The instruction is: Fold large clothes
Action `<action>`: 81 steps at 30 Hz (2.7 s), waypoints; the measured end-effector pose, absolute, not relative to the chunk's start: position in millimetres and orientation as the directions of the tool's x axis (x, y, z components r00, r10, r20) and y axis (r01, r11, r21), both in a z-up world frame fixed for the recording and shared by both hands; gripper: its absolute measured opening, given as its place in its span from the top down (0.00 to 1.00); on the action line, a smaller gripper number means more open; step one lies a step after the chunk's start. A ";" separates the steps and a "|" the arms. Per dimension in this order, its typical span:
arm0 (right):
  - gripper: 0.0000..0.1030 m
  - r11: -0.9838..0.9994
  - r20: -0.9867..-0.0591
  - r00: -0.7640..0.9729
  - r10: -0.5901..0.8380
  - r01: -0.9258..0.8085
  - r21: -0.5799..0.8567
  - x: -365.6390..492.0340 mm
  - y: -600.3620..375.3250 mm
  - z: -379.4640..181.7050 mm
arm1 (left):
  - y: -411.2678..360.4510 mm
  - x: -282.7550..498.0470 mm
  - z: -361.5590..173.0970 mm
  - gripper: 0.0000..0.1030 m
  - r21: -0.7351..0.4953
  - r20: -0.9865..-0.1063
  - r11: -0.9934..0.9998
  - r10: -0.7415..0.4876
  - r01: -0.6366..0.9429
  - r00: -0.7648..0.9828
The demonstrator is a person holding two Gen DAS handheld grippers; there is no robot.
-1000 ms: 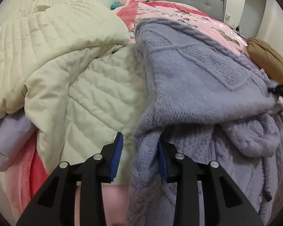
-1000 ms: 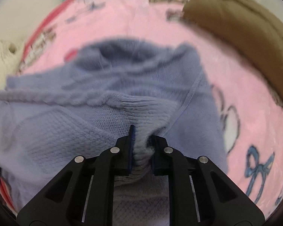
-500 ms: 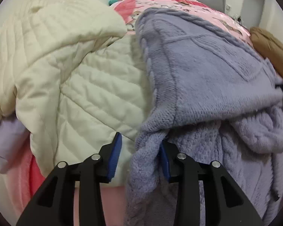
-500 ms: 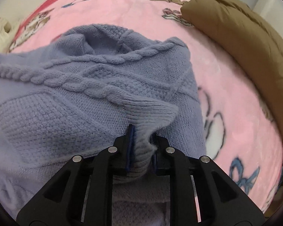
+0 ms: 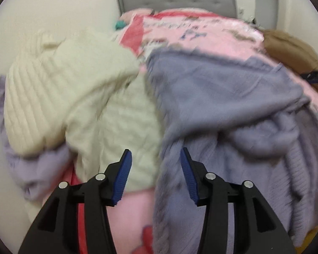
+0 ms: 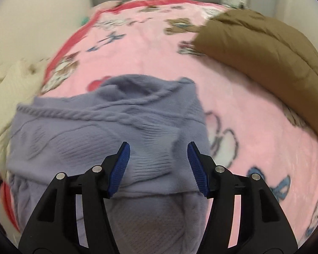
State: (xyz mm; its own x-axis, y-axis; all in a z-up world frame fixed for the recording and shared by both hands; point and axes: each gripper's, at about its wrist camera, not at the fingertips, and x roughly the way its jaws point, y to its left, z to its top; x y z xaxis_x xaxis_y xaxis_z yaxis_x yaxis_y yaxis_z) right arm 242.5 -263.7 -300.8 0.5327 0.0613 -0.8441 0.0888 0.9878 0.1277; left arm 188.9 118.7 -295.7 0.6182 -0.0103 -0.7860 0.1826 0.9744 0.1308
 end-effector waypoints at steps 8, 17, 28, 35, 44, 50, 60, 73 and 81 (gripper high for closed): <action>0.50 0.984 -0.848 0.506 0.157 -0.004 0.179 283.5 -243.6 -318.6 | 92.6 300.6 -287.1 0.41 -0.087 -0.701 0.966 -0.234 0.245 0.674; 0.58 0.998 -0.932 0.362 0.023 0.048 0.044 302.0 -247.6 -376.7 | 108.2 372.0 -358.8 0.41 -0.217 -0.861 0.969 -0.246 0.117 0.444; 0.43 0.992 -0.863 0.505 0.016 0.103 0.079 281.6 -248.7 -345.1 | 104.2 347.5 -342.1 0.41 -0.164 -0.832 0.980 -0.200 0.115 0.517; 0.42 0.998 -0.831 0.555 0.031 0.031 0.057 243.1 -224.8 -325.1 | 90.8 315.4 -308.8 0.38 -0.210 -0.833 0.978 -0.186 0.013 0.522; 0.36 0.998 -0.882 0.468 0.057 -0.006 0.062 240.1 -204.8 -356.2 | 75.1 286.8 -350.3 0.34 -0.092 -0.873 0.992 -0.124 0.091 0.472; 0.28 0.999 -0.902 0.431 0.012 -0.047 -0.009 250.5 -199.8 -370.0 | 79.1 294.7 -369.5 0.34 -0.110 -0.871 0.981 -0.172 0.158 0.461; 0.21 0.998 -0.869 0.493 0.049 0.014 0.064 224.3 -222.6 -340.4 | 79.7 266.8 -345.9 0.29 -0.073 -0.827 0.968 -0.193 0.240 0.528; 0.20 0.996 -0.923 0.374 -0.085 0.056 -0.069 27.9 -234.1 -335.7 | 139.8 97.7 -347.8 0.20 -0.080 -0.900 0.989 -0.125 0.124 0.417; 0.30 0.999 -0.943 0.331 0.023 -0.036 0.012 -50.7 -205.4 -360.9 | 132.3 17.1 -385.7 0.20 -0.013 -0.929 0.992 -0.059 0.126 0.366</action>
State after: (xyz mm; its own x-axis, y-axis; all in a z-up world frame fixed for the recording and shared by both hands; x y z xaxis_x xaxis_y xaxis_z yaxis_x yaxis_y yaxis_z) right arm -50.7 -205.4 -360.9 0.3309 0.0230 -0.9434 -0.0355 0.9993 0.0120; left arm 17.1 132.3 -385.7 0.3659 -0.0589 -0.9288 0.1262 0.9919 -0.0132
